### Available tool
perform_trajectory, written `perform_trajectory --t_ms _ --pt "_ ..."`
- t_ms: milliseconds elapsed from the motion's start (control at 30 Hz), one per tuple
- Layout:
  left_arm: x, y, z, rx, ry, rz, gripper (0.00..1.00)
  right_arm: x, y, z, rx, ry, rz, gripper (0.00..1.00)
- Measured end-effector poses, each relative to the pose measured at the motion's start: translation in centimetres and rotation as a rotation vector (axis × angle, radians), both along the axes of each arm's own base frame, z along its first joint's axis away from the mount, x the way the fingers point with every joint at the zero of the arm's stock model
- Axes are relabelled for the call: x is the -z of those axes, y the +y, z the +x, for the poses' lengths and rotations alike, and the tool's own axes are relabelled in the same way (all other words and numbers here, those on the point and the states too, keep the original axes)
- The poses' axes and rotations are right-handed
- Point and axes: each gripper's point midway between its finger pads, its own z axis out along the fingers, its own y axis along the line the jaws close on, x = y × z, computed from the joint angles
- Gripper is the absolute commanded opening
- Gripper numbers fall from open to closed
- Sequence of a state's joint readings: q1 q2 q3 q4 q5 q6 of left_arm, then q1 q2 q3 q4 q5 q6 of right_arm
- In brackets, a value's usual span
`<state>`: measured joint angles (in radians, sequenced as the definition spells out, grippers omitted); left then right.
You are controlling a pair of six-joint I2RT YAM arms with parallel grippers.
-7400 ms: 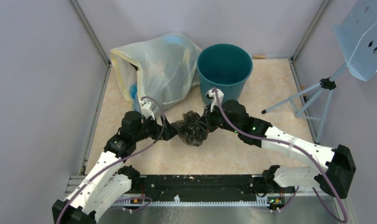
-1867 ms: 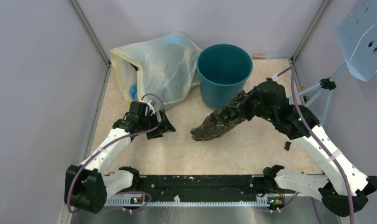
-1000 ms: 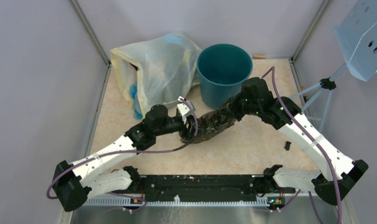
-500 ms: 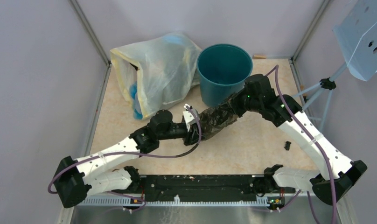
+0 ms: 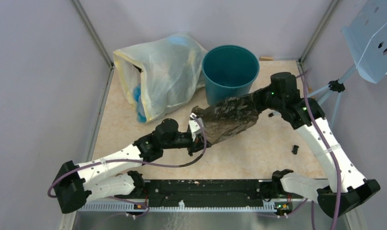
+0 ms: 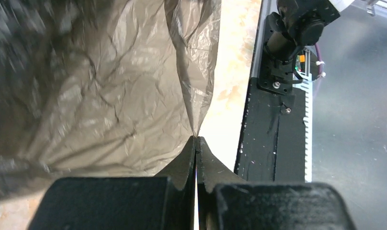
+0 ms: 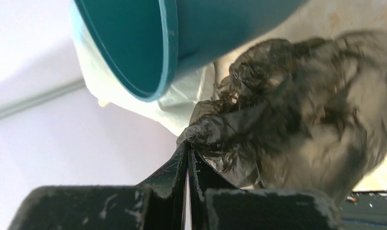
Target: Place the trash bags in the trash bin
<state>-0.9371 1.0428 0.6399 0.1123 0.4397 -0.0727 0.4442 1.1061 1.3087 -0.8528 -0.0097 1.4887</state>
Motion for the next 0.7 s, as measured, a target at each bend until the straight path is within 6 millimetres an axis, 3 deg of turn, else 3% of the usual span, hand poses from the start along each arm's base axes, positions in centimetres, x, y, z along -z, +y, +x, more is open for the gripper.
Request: perform_trajectory --t_ms 200,300,400,433,500,533,600,700 --pt "-1.3 1.3 -1.3 0.008 0.006 -0.016 0.00 -0.8 -4.6 0.3 0.177 -0.025 -0.028 0.00" --pt "-2.2 1.4 -1.5 0.010 0.013 -0.014 0.00 0.5 -5.6 0.0 0.225 0.007 -0.053 0.00" --pt "-4.5 1.7 -1.6 -0.001 0.002 -0.043 0.02 3.5 -6.3 -0.6 0.256 0.078 -0.082 0.00" --pt "-5.3 1.8 -1.5 -0.006 -0.007 -0.058 0.12 4.5 -6.4 -0.9 0.260 0.105 -0.089 0.00" --pt "-7.0 1.9 -1.3 -0.018 -0.035 -0.083 0.45 6.5 -6.4 -1.6 0.259 0.160 -0.101 0.00" --pt "-7.7 2.0 -1.2 -0.024 -0.052 -0.091 0.55 7.4 -6.3 -2.0 0.251 0.188 -0.103 0.00" --pt "-8.3 2.0 -0.6 -0.036 -0.100 -0.090 0.68 8.2 -6.1 -2.5 0.237 0.221 -0.099 0.00" --pt "-7.4 1.8 0.4 -0.037 -0.175 -0.048 0.80 8.0 -5.8 -2.9 0.223 0.228 -0.083 0.00"
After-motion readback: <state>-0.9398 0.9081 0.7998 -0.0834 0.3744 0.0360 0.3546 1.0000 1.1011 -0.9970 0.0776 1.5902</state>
